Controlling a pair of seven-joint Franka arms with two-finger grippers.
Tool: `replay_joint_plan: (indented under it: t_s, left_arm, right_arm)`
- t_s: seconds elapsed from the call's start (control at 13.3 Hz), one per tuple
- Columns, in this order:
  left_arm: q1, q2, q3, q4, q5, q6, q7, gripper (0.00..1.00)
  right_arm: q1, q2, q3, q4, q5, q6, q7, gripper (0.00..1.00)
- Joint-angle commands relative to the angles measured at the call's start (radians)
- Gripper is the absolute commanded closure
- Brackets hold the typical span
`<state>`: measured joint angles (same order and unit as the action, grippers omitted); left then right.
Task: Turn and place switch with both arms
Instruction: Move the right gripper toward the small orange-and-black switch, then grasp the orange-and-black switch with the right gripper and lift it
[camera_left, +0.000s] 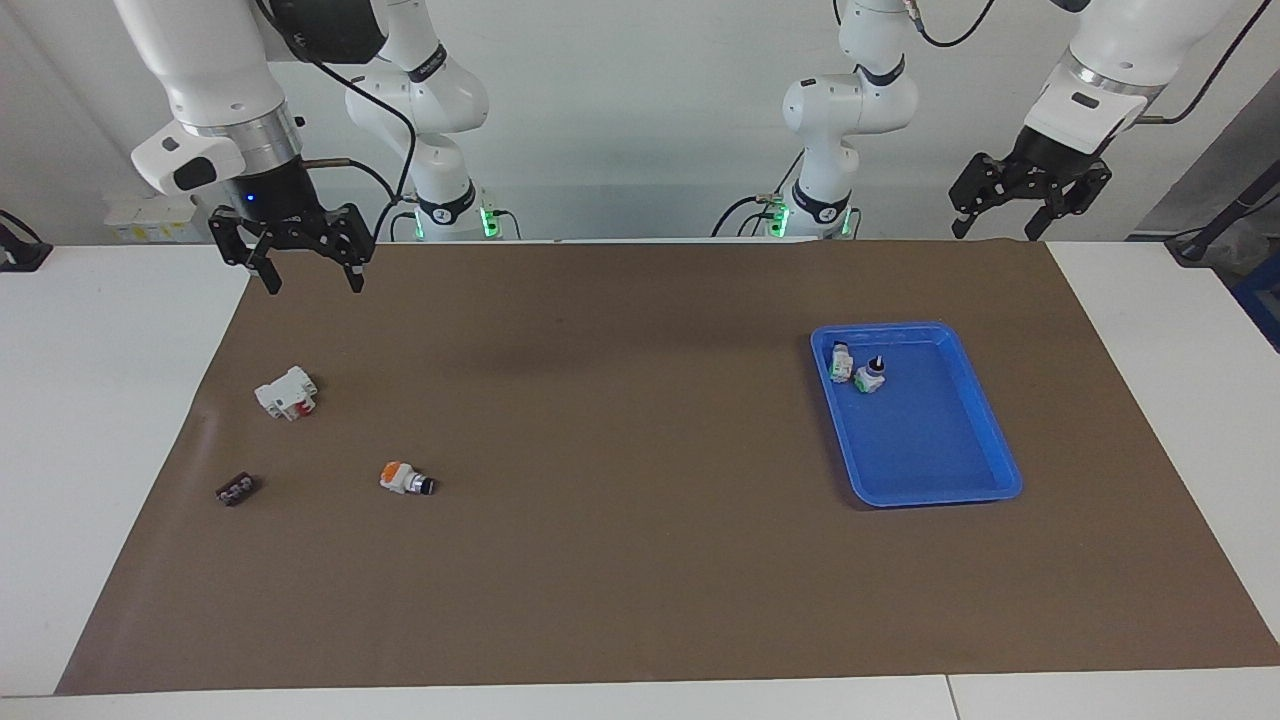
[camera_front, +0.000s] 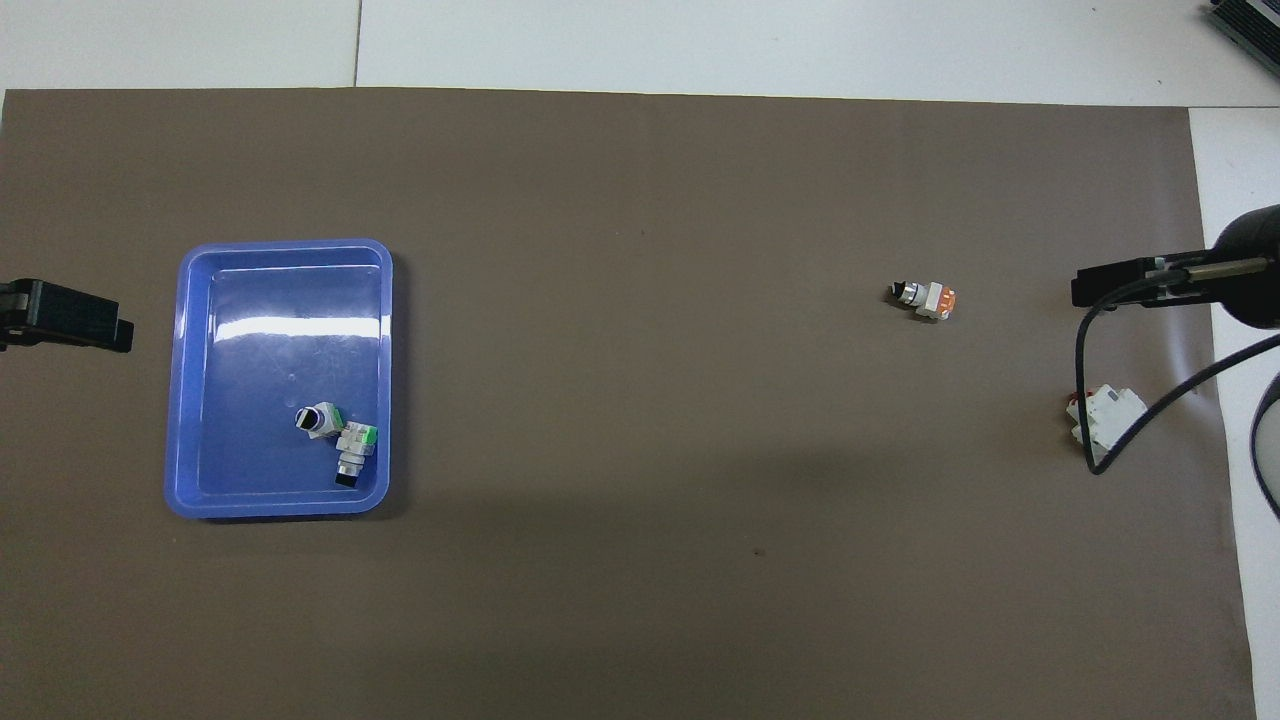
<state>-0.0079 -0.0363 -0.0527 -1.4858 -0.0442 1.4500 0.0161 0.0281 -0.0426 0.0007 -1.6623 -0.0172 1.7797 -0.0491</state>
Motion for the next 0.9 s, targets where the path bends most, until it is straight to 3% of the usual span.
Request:
replay_joint_plan:
  t_s: [0.0, 0.38, 0.53, 0.83]
  left_arm:
    - [-0.006, 0.015, 0.004, 0.029, 0.023, -0.028, 0.005, 0.06]
    - [-0.007, -0.010, 0.001, 0.001, 0.018, -0.040, 0.013, 0.01]
    - [-0.007, -0.011, -0.001, -0.001, 0.020, -0.037, 0.013, 0.00]
    - [-0.004, -0.023, -0.004, -0.023, 0.014, -0.039, 0.005, 0.00]
  right_arm:
    - [-0.016, 0.048, 0.004, -0.017, 0.057, 0.105, -0.087, 0.01]
    - [-0.017, 0.222, 0.004, -0.017, 0.204, 0.263, -0.283, 0.01]
    - [-0.016, 0.306, 0.004, -0.025, 0.206, 0.331, -0.476, 0.01]
    - [-0.014, 0.377, 0.004, -0.134, 0.206, 0.527, -0.801, 0.04]
